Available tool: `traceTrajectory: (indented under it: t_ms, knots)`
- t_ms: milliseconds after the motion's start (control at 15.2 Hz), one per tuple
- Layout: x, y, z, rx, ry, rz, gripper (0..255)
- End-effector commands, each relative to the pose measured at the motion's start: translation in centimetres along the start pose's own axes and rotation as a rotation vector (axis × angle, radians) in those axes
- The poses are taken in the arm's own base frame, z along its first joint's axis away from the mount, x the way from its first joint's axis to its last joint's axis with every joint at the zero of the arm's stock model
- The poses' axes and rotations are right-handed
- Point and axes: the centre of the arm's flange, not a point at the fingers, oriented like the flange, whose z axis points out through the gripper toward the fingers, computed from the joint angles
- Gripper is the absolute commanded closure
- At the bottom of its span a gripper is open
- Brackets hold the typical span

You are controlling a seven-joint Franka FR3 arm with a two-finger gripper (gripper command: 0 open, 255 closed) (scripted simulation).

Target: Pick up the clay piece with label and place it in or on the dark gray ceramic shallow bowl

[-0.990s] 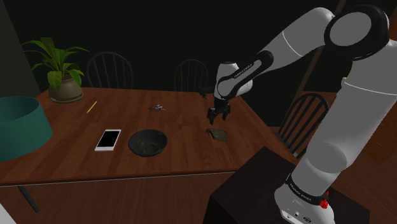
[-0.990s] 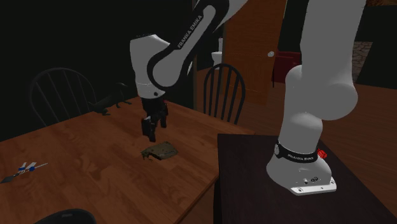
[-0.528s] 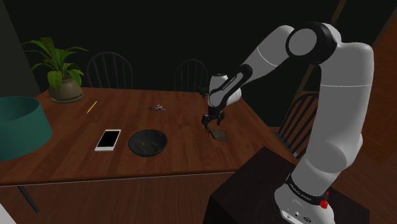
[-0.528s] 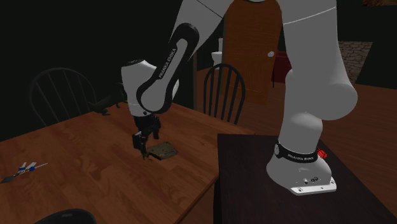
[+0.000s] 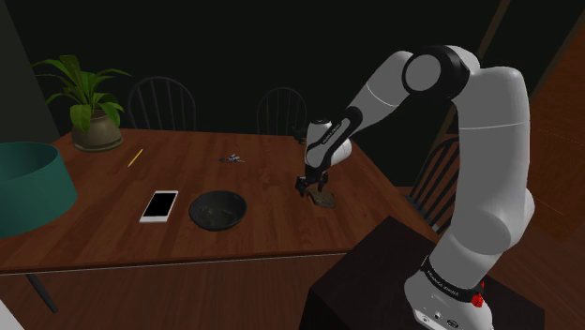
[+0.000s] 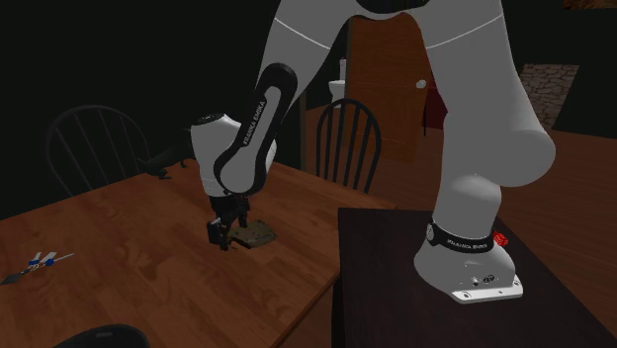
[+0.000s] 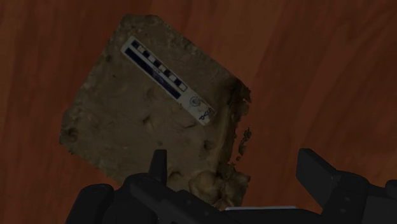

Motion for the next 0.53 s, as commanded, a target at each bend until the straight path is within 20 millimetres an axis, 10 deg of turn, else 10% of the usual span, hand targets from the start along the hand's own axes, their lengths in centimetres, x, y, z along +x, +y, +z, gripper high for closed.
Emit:
traceTrajectory:
  t_ms: [0, 396, 462]
  knots:
    - [0.01, 0.07, 0.43, 0.0, 0.0, 0.0, 0]
    - [0.01, 0.07, 0.42, 0.0, 0.0, 0.0, 0]
    - [0.01, 0.07, 0.42, 0.0, 0.0, 0.0, 255]
